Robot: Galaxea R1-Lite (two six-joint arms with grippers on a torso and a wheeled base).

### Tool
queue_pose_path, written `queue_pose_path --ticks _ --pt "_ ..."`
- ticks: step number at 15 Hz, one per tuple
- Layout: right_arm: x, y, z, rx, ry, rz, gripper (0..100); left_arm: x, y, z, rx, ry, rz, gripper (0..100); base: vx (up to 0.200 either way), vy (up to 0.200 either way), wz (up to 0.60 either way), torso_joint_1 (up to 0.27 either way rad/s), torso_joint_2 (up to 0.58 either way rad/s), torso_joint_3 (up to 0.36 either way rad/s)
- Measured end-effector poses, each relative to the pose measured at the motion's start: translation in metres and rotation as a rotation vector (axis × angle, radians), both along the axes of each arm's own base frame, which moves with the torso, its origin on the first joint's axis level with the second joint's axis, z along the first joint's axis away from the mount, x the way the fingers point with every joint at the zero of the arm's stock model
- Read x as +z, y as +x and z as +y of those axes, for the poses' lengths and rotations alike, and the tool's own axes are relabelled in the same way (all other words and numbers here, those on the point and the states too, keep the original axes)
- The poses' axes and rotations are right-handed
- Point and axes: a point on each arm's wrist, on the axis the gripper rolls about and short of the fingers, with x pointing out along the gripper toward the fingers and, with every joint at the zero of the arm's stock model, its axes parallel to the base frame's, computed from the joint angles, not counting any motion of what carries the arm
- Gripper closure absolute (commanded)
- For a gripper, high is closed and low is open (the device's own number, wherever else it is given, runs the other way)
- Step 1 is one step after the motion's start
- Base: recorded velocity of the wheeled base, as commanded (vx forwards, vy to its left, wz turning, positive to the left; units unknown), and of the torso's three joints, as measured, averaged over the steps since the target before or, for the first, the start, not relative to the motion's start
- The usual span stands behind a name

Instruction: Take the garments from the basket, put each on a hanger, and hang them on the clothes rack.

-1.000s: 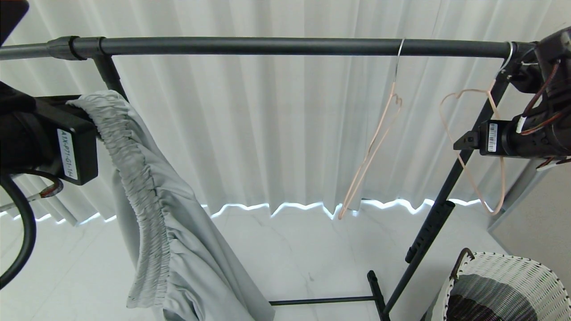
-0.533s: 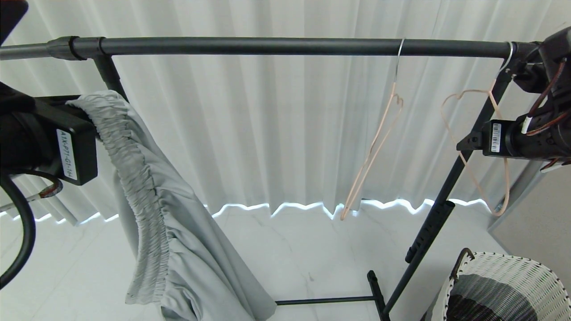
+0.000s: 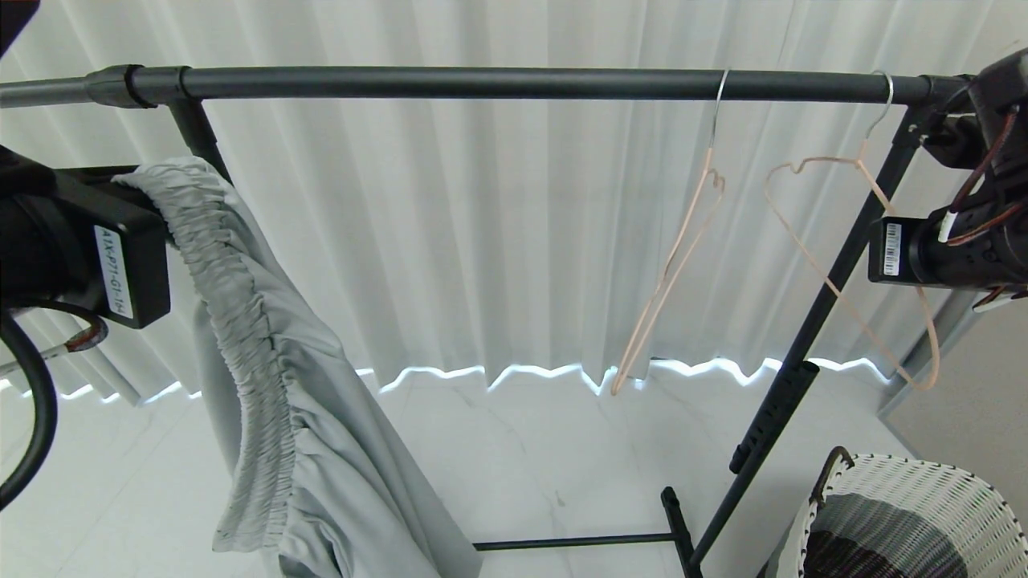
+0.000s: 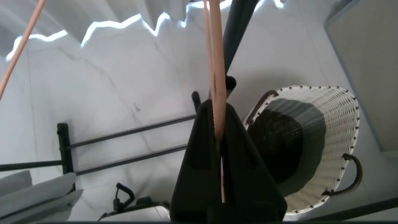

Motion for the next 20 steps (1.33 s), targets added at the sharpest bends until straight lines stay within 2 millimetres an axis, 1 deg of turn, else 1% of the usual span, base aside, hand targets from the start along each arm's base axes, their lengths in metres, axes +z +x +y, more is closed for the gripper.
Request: queue_pose_path --ticks 5,9,12,14,17,20 --pt "0.004 -0.010 0.001 0.022 0.000 -0.016 100 0.000 -0.001 0.000 0.000 -0.001 -0.002 100 0.000 0.000 0.00 0.000 0.00 0.000" --pt "0.008 -0.026 -0.003 0.044 -0.006 -0.046 100 0.002 -0.002 0.002 -0.001 -0.005 -0.008 100 0.000 0.000 0.00 0.000 0.00 0.000" --pt "0.012 -0.035 -0.006 0.065 0.000 -0.134 100 0.002 -0.004 0.003 -0.001 -0.007 -0.011 100 0.000 0.000 0.00 0.000 0.00 0.000" --pt "0.010 -0.041 -0.009 0.091 -0.031 -0.181 100 0.002 -0.004 0.003 -0.001 -0.009 -0.013 100 0.000 0.000 0.00 0.000 0.00 0.000" --pt "0.002 -0.058 -0.017 0.136 -0.108 -0.228 100 0.003 -0.005 0.004 -0.001 -0.010 -0.014 100 0.000 0.000 0.00 0.000 0.00 0.000" --pt "0.003 -0.083 -0.028 0.156 -0.138 -0.290 100 0.003 -0.006 0.005 0.001 -0.010 -0.016 100 0.000 0.000 0.00 0.000 0.00 0.000"
